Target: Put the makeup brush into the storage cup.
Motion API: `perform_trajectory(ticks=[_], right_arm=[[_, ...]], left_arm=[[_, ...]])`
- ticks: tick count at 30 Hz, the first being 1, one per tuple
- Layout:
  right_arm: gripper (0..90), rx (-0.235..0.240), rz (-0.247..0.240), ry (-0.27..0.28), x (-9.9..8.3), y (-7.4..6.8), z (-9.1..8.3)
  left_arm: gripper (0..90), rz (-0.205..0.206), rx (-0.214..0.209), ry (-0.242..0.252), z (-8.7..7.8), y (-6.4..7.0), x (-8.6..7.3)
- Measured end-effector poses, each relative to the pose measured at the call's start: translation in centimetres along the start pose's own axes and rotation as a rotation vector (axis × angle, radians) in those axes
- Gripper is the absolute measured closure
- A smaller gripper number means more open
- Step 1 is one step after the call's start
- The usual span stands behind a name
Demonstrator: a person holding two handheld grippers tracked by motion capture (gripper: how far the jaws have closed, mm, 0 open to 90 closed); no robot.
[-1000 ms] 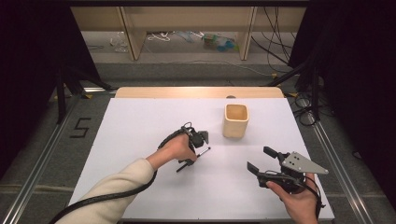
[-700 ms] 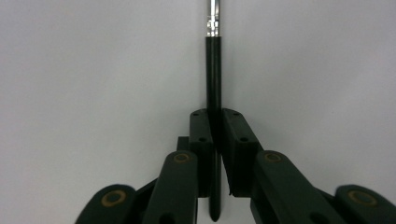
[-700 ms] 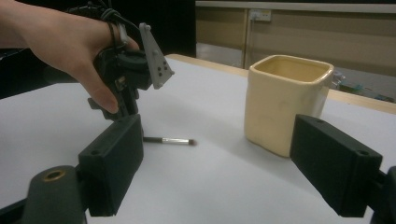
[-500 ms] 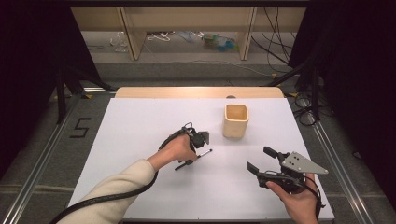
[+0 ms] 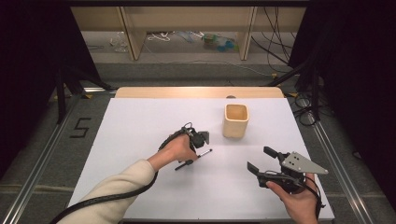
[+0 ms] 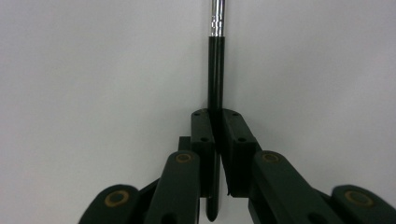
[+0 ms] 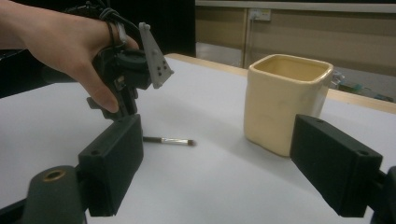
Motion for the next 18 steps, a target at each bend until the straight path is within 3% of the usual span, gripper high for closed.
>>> perform_trajectory(ticks=[10,11,18], right_arm=[[18.7,-0.01,-0.012,-0.033,-0.2,0.2,-0.3],[18.6,-0.009,-0.007,-0.009,-0.1,0.1,-0.1],[18.7,-0.009,-0.006,-0.01,-0.1,0.1,-0.1]], left_arm=[[84.3,-0.01,-0.013,0.046,-0.2,0.0,-0.2],[84.3,-0.006,-0.021,0.065,-0.4,0.0,-0.2],[84.3,-0.01,-0.032,0.139,-1.1,0.2,-0.3]])
Point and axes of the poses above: each handheld gripper's, and its own axes: z roughly forward along the jaws, x roughly out of its top, y roughly to its right, the point moved 8 cm from there along z, roughly forward along the jaws, and after that the axes turned 3 degrees about -x, right-handed, at the moved point
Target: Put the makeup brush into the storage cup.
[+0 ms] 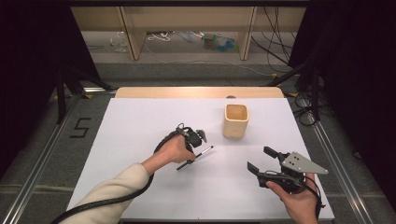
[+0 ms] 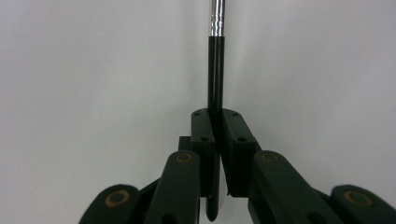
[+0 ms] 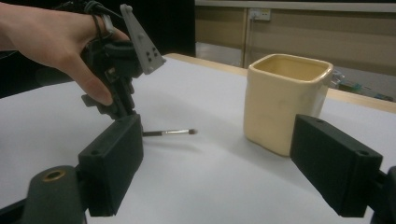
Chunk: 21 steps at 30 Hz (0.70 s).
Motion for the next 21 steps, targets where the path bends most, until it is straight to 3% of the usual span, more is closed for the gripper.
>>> perform_trajectory(ticks=[3,11,21], right_arm=[[18.6,-0.001,0.001,-0.002,0.0,0.0,0.0],[18.6,0.011,0.005,0.0,0.0,-0.1,0.1],[18.6,0.001,0.002,-0.009,-0.1,0.0,0.0]], left_arm=[[84.3,-0.017,-0.011,0.058,-0.7,0.1,0.0],[84.3,-0.033,-0.004,0.149,-1.7,-0.3,-0.2],[84.3,-0.024,0.0,0.226,-2.4,-0.4,-0.4]])
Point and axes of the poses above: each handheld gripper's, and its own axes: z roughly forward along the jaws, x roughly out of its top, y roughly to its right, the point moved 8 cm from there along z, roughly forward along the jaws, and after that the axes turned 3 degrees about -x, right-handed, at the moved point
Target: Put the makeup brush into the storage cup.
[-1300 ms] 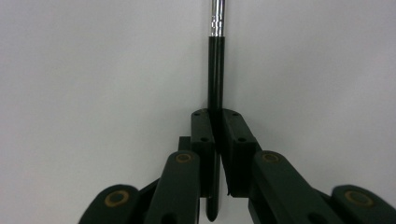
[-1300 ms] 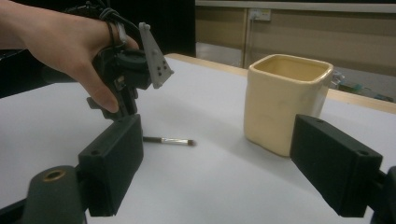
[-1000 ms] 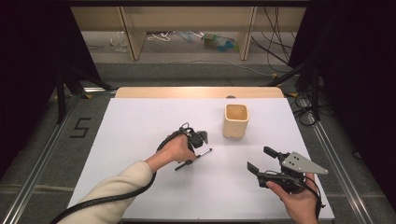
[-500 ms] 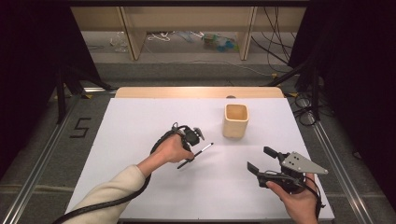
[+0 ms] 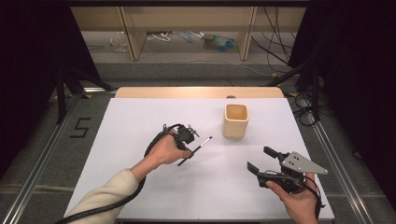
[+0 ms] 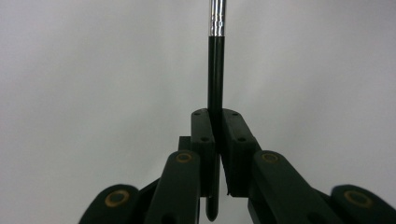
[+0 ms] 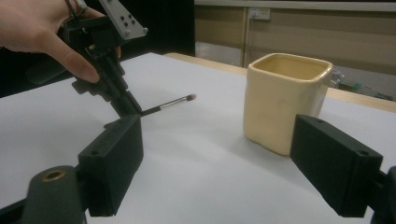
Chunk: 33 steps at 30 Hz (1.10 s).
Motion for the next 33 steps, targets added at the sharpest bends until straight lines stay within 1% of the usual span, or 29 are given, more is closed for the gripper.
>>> perform_trajectory(ticks=[4,5,6,7,8,9,12,13,16,18,19,20,21,22,23,24,26,27,28,31,32,33], right_arm=[[18.6,0.0,0.0,0.002,0.0,0.0,0.0],[18.6,-0.001,0.003,0.004,0.0,0.0,0.1],[18.6,-0.003,0.003,0.004,0.0,0.0,0.1],[18.6,-0.001,0.002,-0.001,0.0,0.0,0.0],[18.6,0.0,0.004,0.002,0.0,0.0,0.0],[18.6,-0.001,0.002,0.002,0.0,0.0,0.0],[18.6,-0.002,0.001,0.005,0.0,0.0,0.1],[18.6,-0.002,0.001,0.005,0.0,0.0,0.1],[18.6,-0.002,0.001,0.006,0.0,0.0,0.1],[18.6,-0.003,0.001,0.006,0.0,0.0,0.1],[18.6,-0.001,0.003,0.005,0.0,0.0,0.2],[18.6,-0.003,0.0,0.005,0.0,0.0,0.2],[18.6,0.0,0.0,0.006,0.0,0.0,0.2],[18.6,0.0,0.0,0.006,0.0,0.0,0.2],[18.6,-0.001,0.0,0.006,0.0,0.0,0.2],[18.6,0.002,0.004,0.005,0.0,-0.1,0.2],[18.6,-0.003,0.001,0.004,0.0,0.0,0.2],[18.6,0.005,0.009,0.004,0.0,-0.1,0.2],[18.6,-0.001,0.004,0.003,0.0,0.0,0.1],[18.6,-0.001,0.002,0.003,0.0,0.0,0.1],[18.6,-0.002,0.004,0.003,0.0,0.0,0.1],[18.6,-0.002,0.004,0.003,0.0,0.0,0.1]], left_arm=[[84.3,-0.008,-0.004,0.031,-0.4,0.1,0.0],[84.3,-0.017,-0.007,0.049,-0.4,0.2,0.1],[84.3,-0.01,-0.007,0.071,-0.6,0.2,0.0],[84.3,-0.032,-0.013,0.112,-0.5,0.4,0.2],[84.3,-0.032,-0.013,0.112,-0.5,0.4,0.2],[84.3,-0.023,-0.016,0.141,-0.7,0.3,0.1],[84.3,-0.021,-0.013,0.155,-0.8,0.2,-0.1],[84.3,-0.01,-0.009,0.162,-0.9,0.0,-0.2],[84.3,-0.003,-0.009,0.186,-1.1,-0.1,-0.5],[84.3,0.01,-0.003,0.209,-1.2,-0.3,-0.5],[84.3,-0.019,-0.003,0.237,-1.1,-0.1,-0.4],[84.3,-0.006,-0.005,0.24,-1.3,-0.2,-0.6],[84.3,-0.006,-0.005,0.24,-1.3,-0.2,-0.6],[84.3,-0.025,-0.003,0.268,-1.2,-0.1,-0.4],[84.3,0.007,0.0,0.241,-1.4,-0.3,-0.7],[84.3,-0.03,0.001,0.297,-1.4,0.0,-0.4],[84.3,-0.027,0.004,0.3,-1.5,-0.1,-0.4],[84.3,-0.032,-0.005,0.324,-1.5,0.0,-0.3],[84.3,-0.032,0.001,0.342,-1.6,0.0,-0.2],[84.3,-0.023,-0.001,0.353,-1.8,0.0,-0.2],[84.3,-0.036,-0.005,0.382,-1.9,0.1,-0.2],[84.3,-0.036,-0.005,0.382,-1.9,0.1,-0.2]])
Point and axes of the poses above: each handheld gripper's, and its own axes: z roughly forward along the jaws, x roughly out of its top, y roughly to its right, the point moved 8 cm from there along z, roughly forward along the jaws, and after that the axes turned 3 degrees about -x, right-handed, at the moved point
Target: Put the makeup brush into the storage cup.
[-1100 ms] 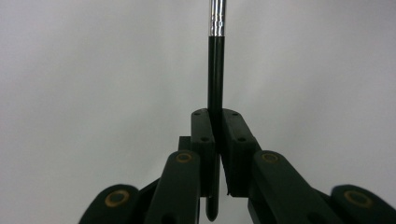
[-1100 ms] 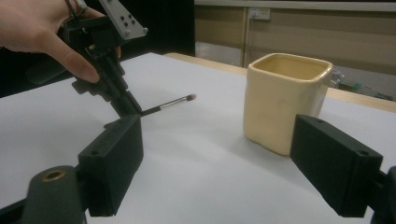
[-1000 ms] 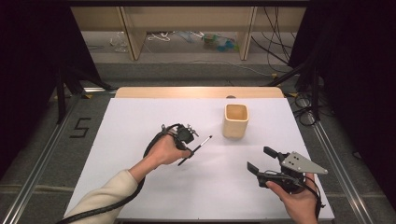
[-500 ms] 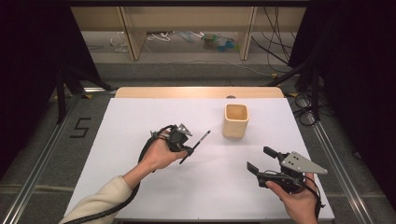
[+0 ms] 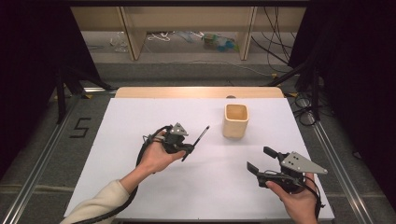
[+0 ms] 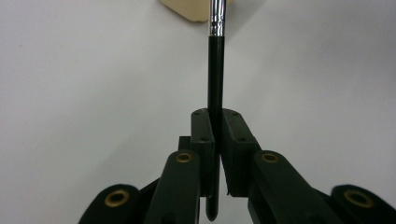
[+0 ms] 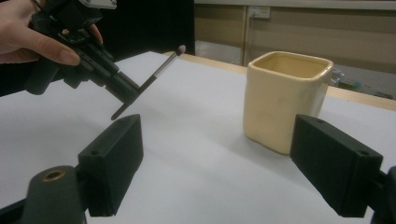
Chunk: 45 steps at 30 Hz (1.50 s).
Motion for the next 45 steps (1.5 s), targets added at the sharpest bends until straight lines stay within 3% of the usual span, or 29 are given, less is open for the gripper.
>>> perform_trajectory(ticks=[6,17,19,27,35,41,45], right_arm=[[18.6,0.009,0.01,-0.003,0.0,-0.1,0.0],[18.5,0.001,-0.003,0.002,0.0,0.0,0.0],[18.5,0.003,-0.002,0.002,0.0,0.0,0.0],[18.5,0.005,-0.003,0.002,0.0,0.0,-0.1],[18.5,0.008,-0.005,0.002,0.1,-0.1,-0.1],[18.5,0.014,-0.012,0.011,0.2,-0.1,-0.1],[18.6,0.022,-0.014,0.019,0.3,-0.2,-0.1]], left_arm=[[84.3,-0.009,0.003,0.052,-0.2,-0.2,-0.2],[84.3,-0.027,-0.013,0.192,-0.7,0.1,0.2],[84.3,-0.02,-0.02,0.188,-0.8,0.1,0.1],[84.2,-0.019,-0.036,0.303,-1.2,0.5,0.6],[84.2,0.001,-0.075,0.413,-1.7,1.2,1.0],[84.2,0.065,-0.117,0.495,-2.1,2.3,1.2],[84.1,0.075,-0.137,0.52,-2.1,2.8,1.4]])
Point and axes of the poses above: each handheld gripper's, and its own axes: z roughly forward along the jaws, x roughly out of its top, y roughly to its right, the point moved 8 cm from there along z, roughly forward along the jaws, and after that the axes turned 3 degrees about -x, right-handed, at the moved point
